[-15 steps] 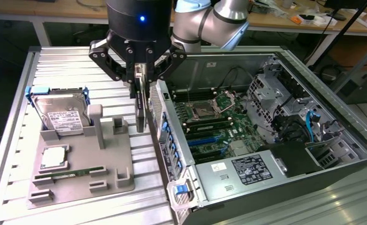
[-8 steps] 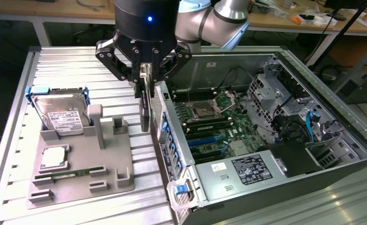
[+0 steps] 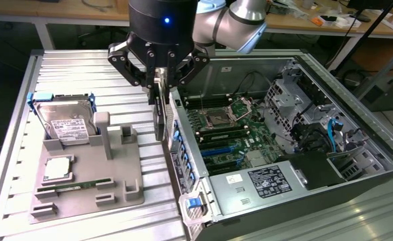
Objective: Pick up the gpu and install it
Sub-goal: 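Pick up the gpu and move the gpu toward the slot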
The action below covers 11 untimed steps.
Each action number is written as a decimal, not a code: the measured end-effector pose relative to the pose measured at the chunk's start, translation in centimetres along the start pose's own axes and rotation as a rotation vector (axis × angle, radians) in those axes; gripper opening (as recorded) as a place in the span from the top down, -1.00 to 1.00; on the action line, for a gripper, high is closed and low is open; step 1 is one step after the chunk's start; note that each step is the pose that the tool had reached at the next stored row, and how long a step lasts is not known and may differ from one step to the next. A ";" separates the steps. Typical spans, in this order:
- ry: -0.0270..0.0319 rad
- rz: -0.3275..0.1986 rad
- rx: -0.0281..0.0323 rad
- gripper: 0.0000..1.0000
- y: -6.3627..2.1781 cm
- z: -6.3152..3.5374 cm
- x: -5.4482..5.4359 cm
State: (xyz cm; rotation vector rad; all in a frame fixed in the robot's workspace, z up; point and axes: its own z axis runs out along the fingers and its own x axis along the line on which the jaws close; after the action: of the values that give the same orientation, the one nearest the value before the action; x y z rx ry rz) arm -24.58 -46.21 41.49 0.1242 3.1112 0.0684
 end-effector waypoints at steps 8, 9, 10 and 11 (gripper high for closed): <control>0.0000 0.000 -0.0001 0.46 0.06 0.02 -0.7; -0.0001 0.000 0.0000 0.46 0.07 0.03 -0.8; 0.0000 0.000 -0.0001 0.46 0.07 0.03 -0.9; 0.0000 0.000 0.0000 0.46 0.08 0.03 -1.0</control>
State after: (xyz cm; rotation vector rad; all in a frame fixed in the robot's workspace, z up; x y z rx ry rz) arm -23.59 -46.21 41.49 0.1243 3.1112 0.0684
